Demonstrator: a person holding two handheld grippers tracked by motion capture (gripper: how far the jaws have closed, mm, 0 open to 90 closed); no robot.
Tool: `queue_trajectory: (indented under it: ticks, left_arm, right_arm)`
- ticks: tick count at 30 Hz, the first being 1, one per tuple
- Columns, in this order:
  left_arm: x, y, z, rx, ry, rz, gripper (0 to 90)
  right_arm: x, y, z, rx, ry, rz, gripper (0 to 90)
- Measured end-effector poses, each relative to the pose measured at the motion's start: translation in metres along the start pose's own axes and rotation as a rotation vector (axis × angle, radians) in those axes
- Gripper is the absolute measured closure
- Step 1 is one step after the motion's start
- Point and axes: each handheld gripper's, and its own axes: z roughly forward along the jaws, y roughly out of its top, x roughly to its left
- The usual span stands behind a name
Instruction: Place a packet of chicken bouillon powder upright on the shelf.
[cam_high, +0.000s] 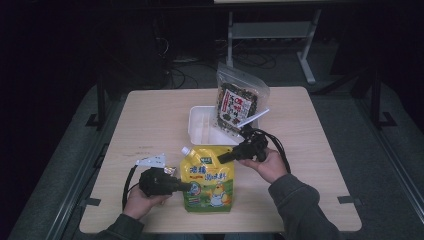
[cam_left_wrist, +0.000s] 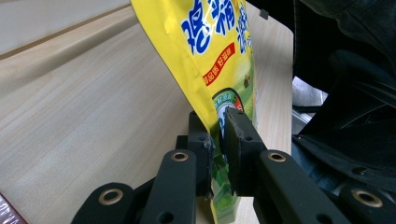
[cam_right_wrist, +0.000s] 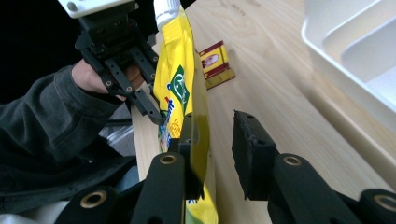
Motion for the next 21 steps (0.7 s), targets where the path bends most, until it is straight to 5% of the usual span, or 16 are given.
queue_trajectory:
  ticks: [7, 21]
  left_arm:
    - [0.0002, -0.0002, -0.0009, -0.003, 0.002, 0.001, 80.9]
    - [-0.0003, 0.0007, -0.0082, -0.027, 0.054, 0.006, 60.3]
  right_arm:
    - [0.0022, 0.0038, 0.0043, 0.024, 0.049, -0.011, 88.3]
    - [0.0051, 0.001, -0.0012, 0.012, 0.117, 0.019, 89.6]
